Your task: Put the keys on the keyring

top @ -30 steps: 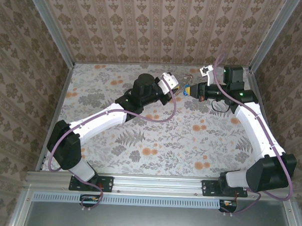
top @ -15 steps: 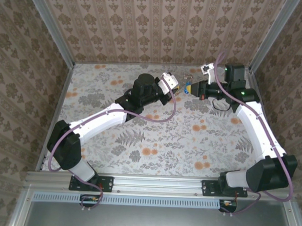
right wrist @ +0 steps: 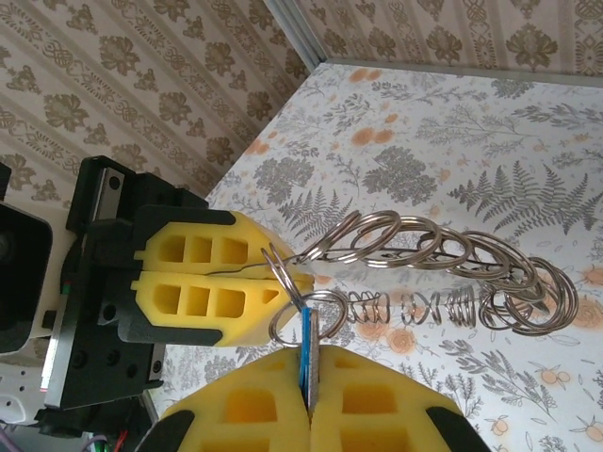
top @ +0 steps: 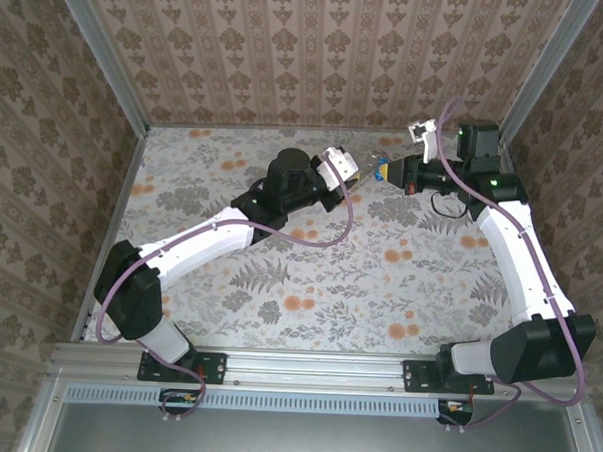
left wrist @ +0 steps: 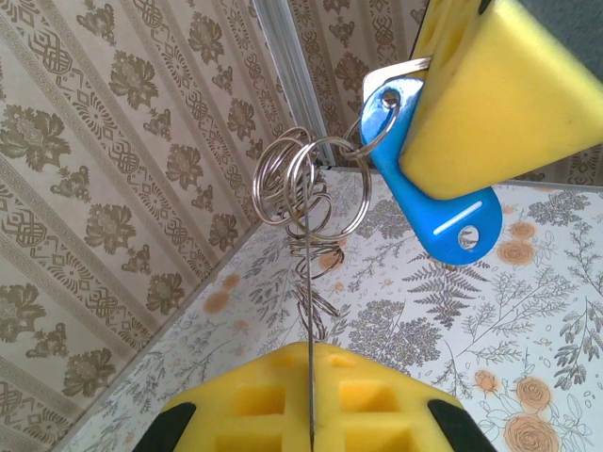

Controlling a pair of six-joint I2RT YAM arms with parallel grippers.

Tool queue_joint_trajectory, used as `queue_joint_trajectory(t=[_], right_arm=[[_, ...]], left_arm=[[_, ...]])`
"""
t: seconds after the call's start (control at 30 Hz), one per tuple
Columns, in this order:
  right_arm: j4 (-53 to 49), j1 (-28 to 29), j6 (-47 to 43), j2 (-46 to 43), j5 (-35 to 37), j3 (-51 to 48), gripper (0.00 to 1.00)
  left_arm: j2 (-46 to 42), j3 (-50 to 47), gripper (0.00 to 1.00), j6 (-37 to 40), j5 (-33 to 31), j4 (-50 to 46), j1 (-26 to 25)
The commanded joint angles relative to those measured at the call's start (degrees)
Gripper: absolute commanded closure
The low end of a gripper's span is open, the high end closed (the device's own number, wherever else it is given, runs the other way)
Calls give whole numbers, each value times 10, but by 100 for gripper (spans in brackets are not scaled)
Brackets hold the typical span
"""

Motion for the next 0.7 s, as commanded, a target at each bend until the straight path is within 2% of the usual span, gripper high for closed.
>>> queue_joint_trajectory(t=[0.0, 0.3, 0.67], right_arm=[[8, -1, 9, 2, -31, 21, 100], [27, 9, 17, 18, -39, 31, 100], [18, 10, 24, 33, -36, 49, 100]], left_arm=[[-17, 0, 100, 12, 3, 5, -5], [-15, 3, 100, 13, 5, 4, -7], [-15, 4, 99, -7, -33, -8, -6]])
